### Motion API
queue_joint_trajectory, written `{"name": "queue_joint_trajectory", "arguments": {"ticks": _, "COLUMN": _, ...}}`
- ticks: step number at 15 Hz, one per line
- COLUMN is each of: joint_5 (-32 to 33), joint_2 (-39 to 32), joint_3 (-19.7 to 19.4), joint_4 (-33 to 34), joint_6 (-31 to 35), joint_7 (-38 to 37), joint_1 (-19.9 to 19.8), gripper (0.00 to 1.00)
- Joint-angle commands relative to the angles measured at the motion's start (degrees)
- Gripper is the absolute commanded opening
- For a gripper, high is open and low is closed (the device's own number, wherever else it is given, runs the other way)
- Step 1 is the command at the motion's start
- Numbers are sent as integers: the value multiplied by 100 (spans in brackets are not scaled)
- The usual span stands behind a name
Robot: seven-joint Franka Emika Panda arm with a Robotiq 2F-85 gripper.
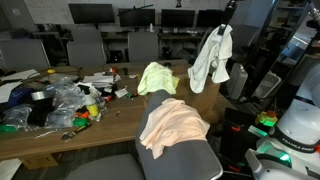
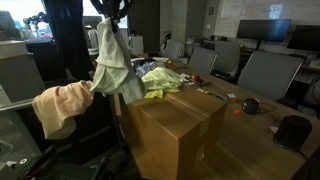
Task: Move all the clothes from the box to the backrest of the chair
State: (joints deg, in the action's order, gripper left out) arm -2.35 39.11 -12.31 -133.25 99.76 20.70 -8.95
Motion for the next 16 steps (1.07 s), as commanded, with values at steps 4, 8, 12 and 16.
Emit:
{"name": "queue_joint_trajectory", "arguments": {"ticks": 4, "joint_5": 198, "joint_2": 110, "joint_3": 110, "joint_4": -102, "joint_6": -505, "joint_7": 407, "joint_1": 552, "gripper": 1}}
{"name": "queue_joint_trajectory", "arguments": {"ticks": 8, "joint_5": 372, "joint_2": -15, "joint_3": 380, "joint_4": -64, "joint_6": -766, "joint_7": 513, "joint_1": 925, "gripper": 1}}
{"name": "queue_joint_trajectory", "arguments": {"ticks": 12, "joint_5": 560, "joint_2": -192, "joint_3": 786, "joint_4": -7, "joint_6": -955, "joint_7": 549, "joint_1": 1333, "gripper": 1}}
{"name": "queue_joint_trajectory", "arguments": {"ticks": 16, "joint_5": 648, "joint_2": -592, "joint_3": 1165, "joint_4": 143, "joint_6": -1025, "joint_7": 476, "joint_1": 1677, "gripper": 1}}
